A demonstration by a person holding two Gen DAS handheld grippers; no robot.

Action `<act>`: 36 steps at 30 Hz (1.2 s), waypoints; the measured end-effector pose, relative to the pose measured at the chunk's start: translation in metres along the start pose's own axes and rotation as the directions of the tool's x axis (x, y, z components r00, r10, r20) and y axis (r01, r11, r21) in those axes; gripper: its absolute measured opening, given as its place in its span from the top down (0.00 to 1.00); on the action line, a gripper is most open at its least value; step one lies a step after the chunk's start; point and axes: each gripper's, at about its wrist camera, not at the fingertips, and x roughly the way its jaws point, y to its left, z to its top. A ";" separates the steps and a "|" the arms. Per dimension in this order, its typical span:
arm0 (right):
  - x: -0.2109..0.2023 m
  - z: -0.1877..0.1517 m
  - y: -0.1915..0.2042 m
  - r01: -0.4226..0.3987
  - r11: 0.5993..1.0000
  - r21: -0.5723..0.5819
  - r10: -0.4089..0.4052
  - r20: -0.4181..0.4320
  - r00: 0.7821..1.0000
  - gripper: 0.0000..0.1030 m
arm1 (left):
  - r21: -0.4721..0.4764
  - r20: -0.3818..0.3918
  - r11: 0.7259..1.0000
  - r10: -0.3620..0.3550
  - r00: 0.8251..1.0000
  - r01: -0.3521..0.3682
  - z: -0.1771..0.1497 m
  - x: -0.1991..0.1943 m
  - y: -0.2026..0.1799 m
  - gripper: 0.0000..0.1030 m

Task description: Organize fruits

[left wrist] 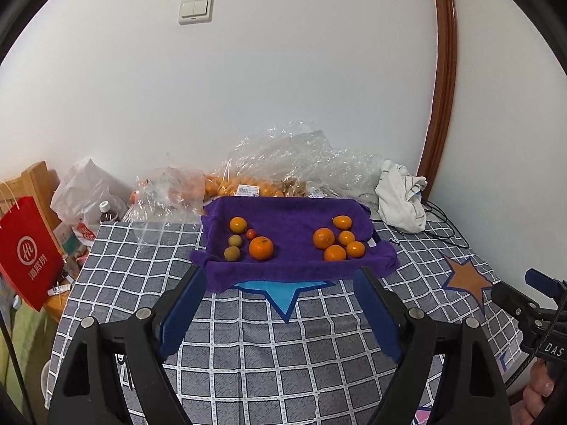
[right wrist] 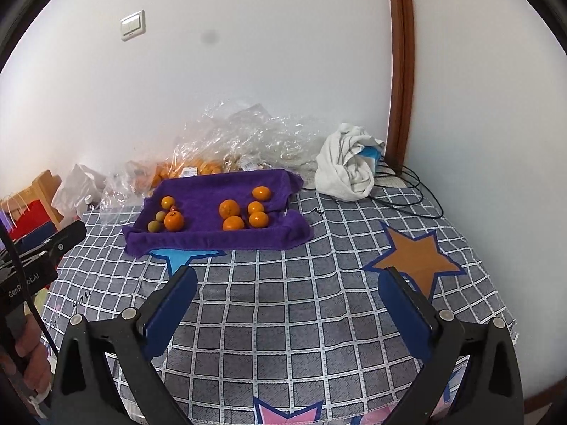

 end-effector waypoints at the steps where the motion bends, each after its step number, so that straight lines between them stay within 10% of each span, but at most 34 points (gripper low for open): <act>1: -0.001 0.001 0.000 0.002 1.000 0.002 -0.002 0.003 1.000 0.02 | 0.000 -0.003 1.000 0.001 1.000 -0.001 0.000 0.001 0.000 0.18; 36: -0.008 0.005 0.008 0.007 1.000 -0.021 -0.007 0.028 1.000 0.02 | -0.011 0.028 1.000 -0.009 1.000 0.009 0.003 -0.008 0.003 0.18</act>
